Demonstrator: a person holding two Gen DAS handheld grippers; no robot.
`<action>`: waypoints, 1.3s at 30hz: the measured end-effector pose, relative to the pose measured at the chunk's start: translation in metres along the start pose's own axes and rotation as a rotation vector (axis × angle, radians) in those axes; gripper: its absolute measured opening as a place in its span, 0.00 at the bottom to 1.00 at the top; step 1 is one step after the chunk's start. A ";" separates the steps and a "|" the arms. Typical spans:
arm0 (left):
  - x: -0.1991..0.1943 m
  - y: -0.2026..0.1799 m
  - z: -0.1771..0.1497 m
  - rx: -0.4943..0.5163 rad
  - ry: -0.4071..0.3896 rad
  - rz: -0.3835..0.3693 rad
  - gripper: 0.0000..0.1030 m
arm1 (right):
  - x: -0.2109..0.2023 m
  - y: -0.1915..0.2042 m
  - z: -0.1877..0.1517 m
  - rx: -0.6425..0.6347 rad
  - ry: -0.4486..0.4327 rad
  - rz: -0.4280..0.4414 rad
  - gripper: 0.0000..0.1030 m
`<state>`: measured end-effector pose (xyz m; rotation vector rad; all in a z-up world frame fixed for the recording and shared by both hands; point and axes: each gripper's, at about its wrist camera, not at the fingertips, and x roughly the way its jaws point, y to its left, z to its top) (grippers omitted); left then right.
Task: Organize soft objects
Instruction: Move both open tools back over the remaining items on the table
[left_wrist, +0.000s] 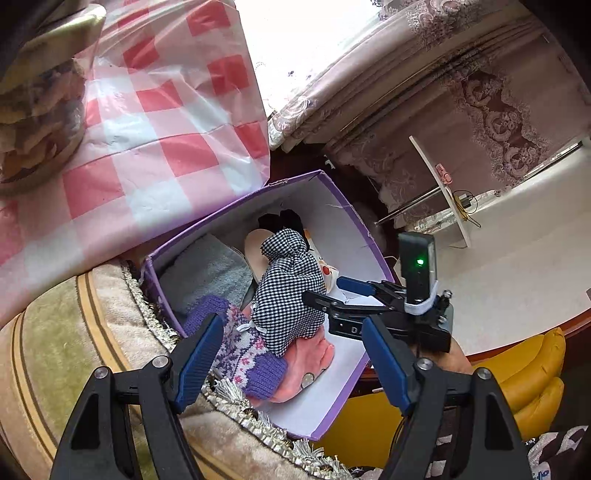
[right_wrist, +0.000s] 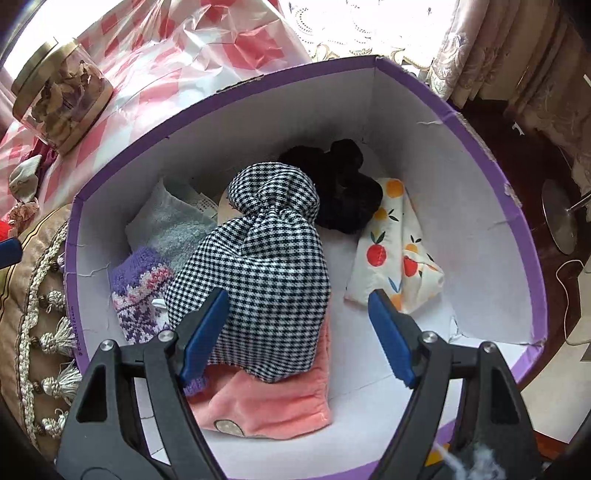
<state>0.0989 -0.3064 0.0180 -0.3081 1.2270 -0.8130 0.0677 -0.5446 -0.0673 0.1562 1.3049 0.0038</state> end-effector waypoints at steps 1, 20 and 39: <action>-0.006 0.002 -0.002 -0.002 -0.014 0.004 0.76 | 0.006 0.002 0.002 -0.003 0.018 0.017 0.78; -0.138 0.099 -0.043 -0.161 -0.363 0.199 0.76 | -0.042 0.056 0.011 -0.104 -0.061 0.012 0.78; -0.210 0.216 -0.061 -0.219 -0.369 0.509 0.75 | -0.063 0.220 0.045 -0.468 -0.098 0.147 0.78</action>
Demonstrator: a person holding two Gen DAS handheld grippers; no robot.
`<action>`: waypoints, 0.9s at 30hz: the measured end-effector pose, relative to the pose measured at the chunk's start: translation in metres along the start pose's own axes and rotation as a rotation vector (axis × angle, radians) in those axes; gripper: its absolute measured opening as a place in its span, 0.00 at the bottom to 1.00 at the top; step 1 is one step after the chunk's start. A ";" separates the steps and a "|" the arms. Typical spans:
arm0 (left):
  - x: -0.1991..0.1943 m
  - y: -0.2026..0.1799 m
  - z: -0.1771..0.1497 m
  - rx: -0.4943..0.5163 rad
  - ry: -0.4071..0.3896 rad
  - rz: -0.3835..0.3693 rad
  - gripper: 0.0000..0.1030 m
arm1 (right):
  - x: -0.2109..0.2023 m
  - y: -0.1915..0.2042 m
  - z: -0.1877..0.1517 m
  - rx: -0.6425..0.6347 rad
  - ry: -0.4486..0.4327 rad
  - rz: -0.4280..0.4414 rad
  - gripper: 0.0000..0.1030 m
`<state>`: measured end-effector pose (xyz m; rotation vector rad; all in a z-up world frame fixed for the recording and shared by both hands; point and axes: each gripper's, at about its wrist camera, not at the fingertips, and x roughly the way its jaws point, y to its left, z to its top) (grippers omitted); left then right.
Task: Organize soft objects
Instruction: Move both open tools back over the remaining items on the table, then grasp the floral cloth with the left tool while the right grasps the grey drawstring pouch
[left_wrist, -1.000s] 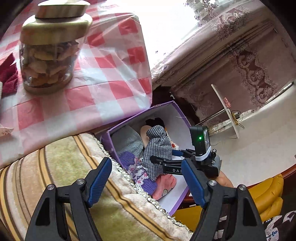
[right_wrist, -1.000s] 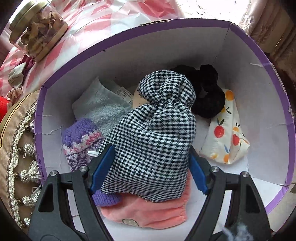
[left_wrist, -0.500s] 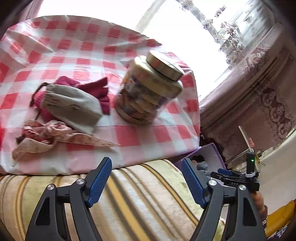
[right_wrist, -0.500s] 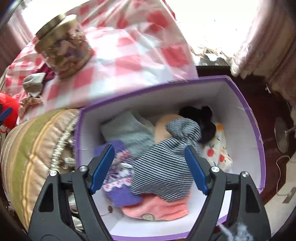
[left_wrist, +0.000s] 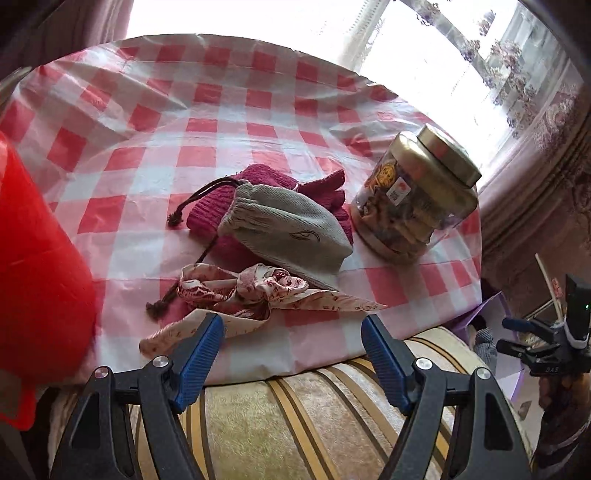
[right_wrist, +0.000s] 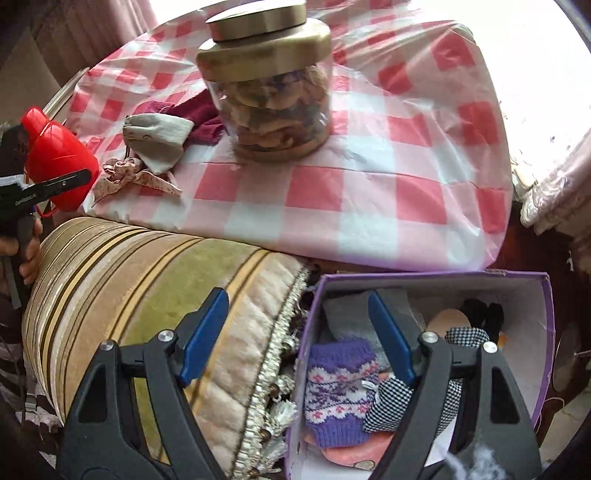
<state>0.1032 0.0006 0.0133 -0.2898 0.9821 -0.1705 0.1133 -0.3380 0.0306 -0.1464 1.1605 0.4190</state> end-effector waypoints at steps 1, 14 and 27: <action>0.004 -0.001 0.003 0.025 0.010 0.013 0.75 | 0.000 0.008 0.003 -0.019 -0.001 0.004 0.78; 0.062 0.001 0.025 0.249 0.130 0.119 0.75 | 0.022 0.081 0.053 -0.174 -0.015 0.109 0.78; 0.052 0.007 0.003 0.232 0.173 -0.009 0.28 | 0.055 0.155 0.107 -0.336 -0.060 0.114 0.78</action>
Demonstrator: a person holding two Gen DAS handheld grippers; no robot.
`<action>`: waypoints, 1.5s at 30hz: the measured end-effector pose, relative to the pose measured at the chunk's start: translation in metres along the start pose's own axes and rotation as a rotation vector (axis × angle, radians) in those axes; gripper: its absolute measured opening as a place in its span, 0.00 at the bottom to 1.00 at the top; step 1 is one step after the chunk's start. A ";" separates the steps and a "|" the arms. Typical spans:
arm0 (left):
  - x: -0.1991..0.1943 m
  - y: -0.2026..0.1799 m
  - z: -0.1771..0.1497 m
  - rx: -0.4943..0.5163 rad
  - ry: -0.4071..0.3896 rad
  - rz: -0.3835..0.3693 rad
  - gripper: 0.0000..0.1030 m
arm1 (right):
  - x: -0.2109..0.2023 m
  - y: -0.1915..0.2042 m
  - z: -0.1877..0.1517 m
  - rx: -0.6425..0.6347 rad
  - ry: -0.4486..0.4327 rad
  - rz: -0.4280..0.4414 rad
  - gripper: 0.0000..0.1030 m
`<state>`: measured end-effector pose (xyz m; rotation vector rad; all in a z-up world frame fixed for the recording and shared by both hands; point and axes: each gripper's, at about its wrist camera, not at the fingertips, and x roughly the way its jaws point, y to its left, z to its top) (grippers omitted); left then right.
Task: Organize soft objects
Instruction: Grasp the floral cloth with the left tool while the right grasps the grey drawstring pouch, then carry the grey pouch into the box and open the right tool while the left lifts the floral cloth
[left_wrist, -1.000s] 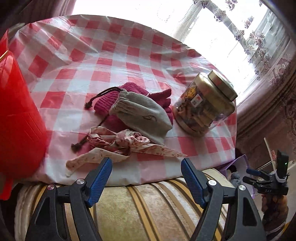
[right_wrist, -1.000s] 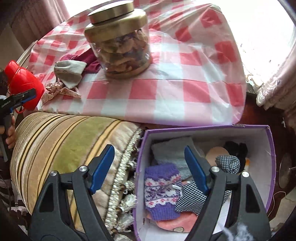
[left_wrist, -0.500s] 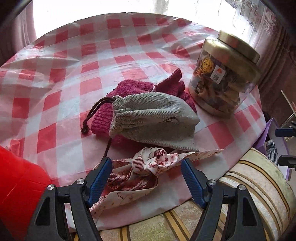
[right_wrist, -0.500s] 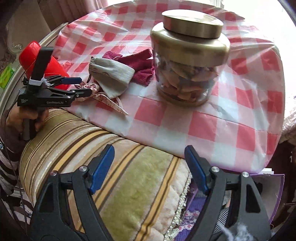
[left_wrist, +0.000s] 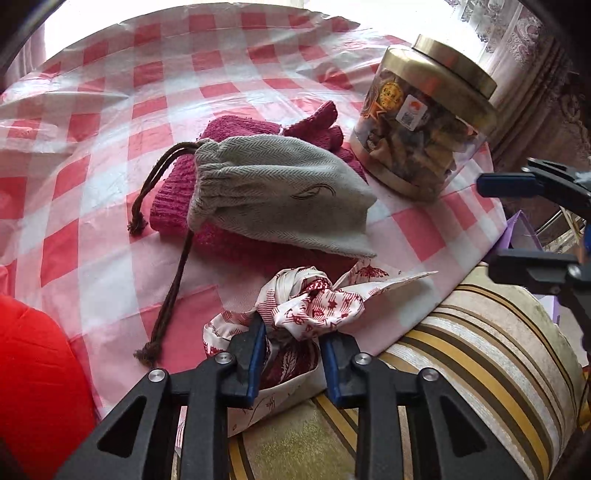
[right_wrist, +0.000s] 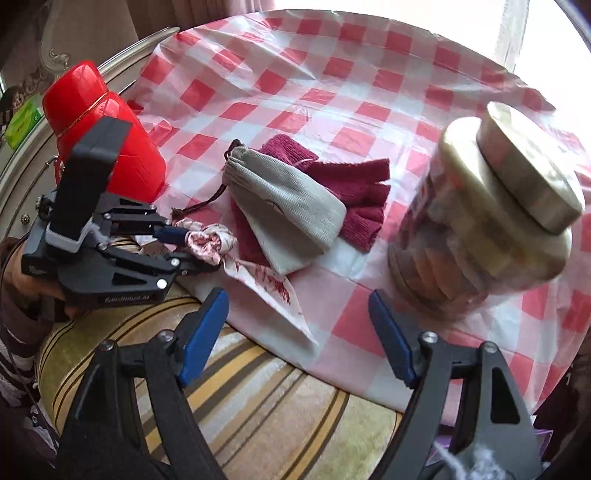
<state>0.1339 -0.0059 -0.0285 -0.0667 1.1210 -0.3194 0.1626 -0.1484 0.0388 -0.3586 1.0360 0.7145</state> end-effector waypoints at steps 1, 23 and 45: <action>-0.004 0.001 -0.004 -0.017 -0.008 -0.013 0.27 | 0.004 0.003 0.004 -0.019 0.000 -0.006 0.78; -0.056 0.049 -0.058 -0.376 -0.168 -0.111 0.27 | 0.095 0.062 0.070 -0.343 0.016 -0.185 0.35; -0.078 0.036 -0.062 -0.361 -0.235 -0.082 0.28 | -0.045 -0.009 0.017 -0.030 -0.165 -0.024 0.17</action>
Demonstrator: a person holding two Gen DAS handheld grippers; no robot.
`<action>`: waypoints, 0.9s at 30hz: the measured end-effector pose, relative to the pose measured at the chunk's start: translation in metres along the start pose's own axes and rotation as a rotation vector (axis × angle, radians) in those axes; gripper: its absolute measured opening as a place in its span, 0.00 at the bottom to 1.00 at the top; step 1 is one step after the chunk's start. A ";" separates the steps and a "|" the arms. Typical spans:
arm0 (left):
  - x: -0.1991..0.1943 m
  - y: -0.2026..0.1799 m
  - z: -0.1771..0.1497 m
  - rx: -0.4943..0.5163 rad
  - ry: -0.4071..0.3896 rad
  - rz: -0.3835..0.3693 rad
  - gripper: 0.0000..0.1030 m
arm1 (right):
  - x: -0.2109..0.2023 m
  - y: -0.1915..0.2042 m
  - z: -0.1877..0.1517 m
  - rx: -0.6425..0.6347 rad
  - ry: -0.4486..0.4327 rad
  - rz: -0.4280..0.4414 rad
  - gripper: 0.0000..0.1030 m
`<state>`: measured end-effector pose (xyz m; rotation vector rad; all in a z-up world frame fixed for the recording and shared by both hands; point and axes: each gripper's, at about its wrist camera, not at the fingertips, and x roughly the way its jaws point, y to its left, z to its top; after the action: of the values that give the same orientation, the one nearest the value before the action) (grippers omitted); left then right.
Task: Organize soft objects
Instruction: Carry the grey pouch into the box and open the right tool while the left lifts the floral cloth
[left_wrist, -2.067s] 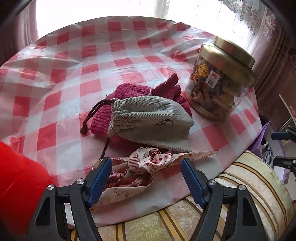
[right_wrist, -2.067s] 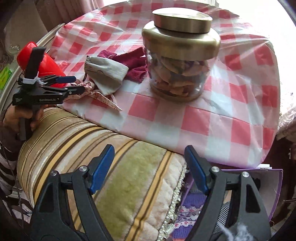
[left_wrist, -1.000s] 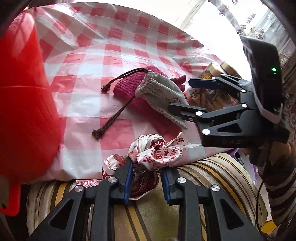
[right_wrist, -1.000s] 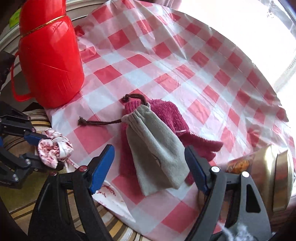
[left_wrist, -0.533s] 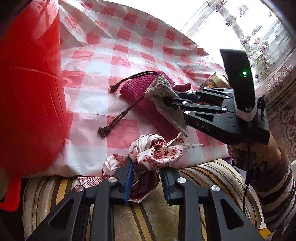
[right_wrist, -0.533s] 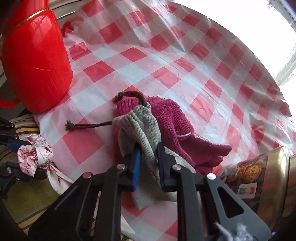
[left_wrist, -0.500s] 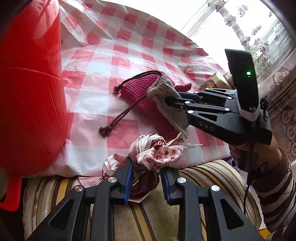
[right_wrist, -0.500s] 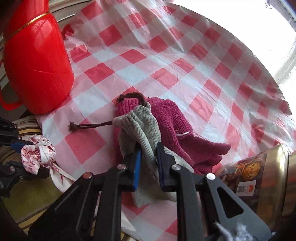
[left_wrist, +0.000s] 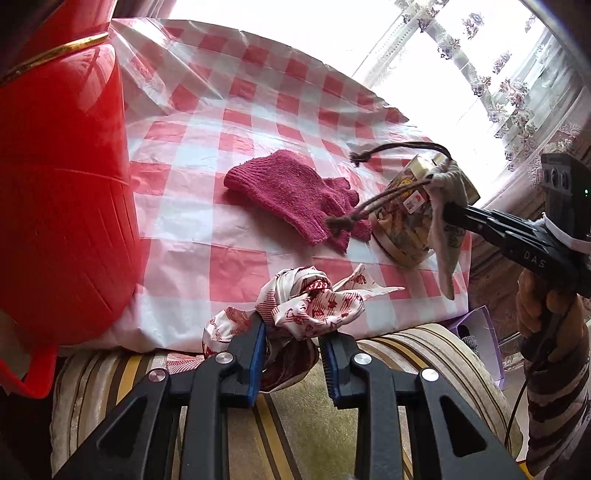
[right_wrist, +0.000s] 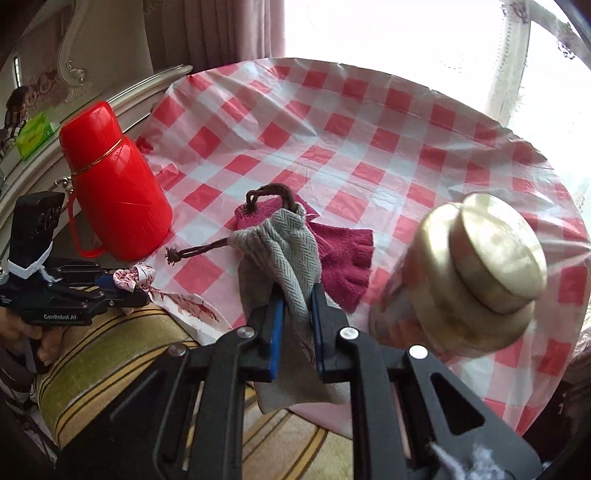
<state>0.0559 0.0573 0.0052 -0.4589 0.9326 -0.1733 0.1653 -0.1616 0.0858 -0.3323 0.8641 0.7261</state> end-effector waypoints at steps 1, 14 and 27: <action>-0.002 -0.002 -0.001 0.004 -0.005 -0.001 0.28 | -0.007 -0.006 -0.006 0.011 0.000 -0.007 0.17; -0.011 -0.046 -0.006 0.061 -0.014 -0.066 0.28 | -0.107 -0.096 -0.123 0.204 0.056 -0.175 0.17; -0.005 -0.131 -0.006 0.210 0.018 -0.141 0.28 | -0.139 -0.133 -0.254 0.390 0.176 -0.201 0.17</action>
<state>0.0546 -0.0599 0.0651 -0.3291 0.8891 -0.3996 0.0526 -0.4554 0.0350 -0.1314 1.0992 0.3332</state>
